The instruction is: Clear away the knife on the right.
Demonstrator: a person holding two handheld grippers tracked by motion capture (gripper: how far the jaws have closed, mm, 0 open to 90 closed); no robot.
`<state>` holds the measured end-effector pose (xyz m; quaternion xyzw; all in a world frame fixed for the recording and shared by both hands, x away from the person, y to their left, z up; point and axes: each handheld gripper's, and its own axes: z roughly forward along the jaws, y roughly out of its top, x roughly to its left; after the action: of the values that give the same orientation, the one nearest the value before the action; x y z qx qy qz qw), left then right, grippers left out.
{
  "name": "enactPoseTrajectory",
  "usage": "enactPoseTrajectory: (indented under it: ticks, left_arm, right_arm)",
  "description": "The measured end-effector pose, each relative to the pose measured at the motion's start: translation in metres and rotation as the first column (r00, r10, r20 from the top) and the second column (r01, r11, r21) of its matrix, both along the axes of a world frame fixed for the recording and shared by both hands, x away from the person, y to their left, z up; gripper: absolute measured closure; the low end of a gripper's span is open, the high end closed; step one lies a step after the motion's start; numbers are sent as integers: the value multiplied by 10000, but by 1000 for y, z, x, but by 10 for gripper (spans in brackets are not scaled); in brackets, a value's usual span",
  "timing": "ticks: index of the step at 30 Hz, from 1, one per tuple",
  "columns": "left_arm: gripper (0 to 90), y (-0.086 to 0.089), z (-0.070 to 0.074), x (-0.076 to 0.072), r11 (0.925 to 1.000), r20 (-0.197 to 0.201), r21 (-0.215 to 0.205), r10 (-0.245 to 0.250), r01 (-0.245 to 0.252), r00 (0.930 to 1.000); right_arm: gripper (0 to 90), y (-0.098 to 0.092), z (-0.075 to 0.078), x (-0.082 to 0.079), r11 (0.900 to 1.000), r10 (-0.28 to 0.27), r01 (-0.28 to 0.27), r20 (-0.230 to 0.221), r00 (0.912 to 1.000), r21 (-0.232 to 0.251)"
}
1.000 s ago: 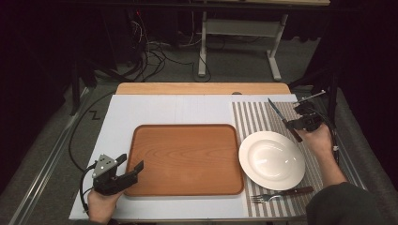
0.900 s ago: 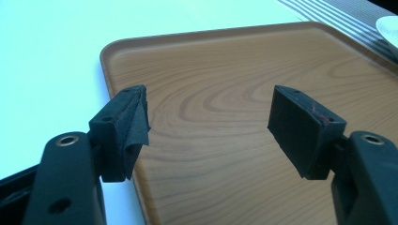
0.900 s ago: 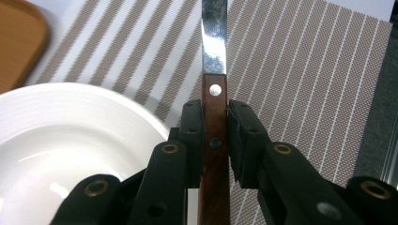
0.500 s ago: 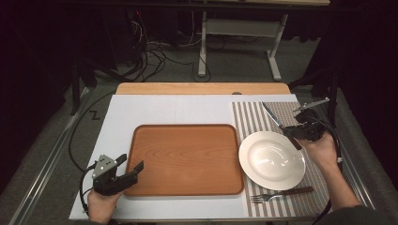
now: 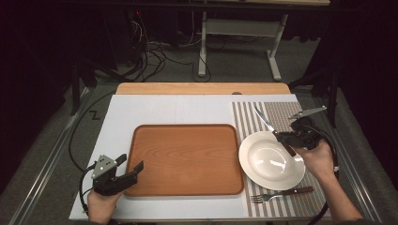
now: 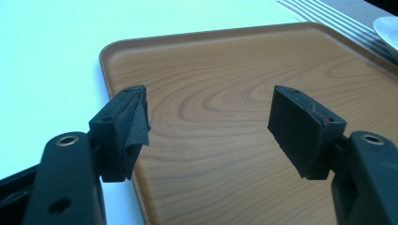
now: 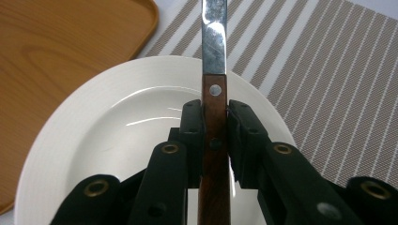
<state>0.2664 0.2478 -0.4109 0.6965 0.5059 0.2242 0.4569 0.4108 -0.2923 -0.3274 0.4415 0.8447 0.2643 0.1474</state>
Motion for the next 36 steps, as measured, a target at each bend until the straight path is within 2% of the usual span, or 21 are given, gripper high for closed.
enactPoseTrajectory:
  ticks: [9,19,23,36]
  left_arm:
    - [301,0,0,0,10000,-2,-10,-2,2,10000]
    - [301,0,0,0,10000,9,-36,-13,13,10000]
    - [301,0,0,0,10000,11,-29,-12,12,10000]
    - [301,1,0,-1,9999,17,-111,12,-11,10000]
  right_arm:
    - [780,21,2,-12,9983,546,-547,52,9985,216]
    - [780,45,1,-21,9925,1183,-1184,27,9930,309]
    - [780,57,-1,-25,9874,1549,-1547,-28,9879,324]
    - [780,88,-10,-34,9740,2243,-2229,-340,9739,409]
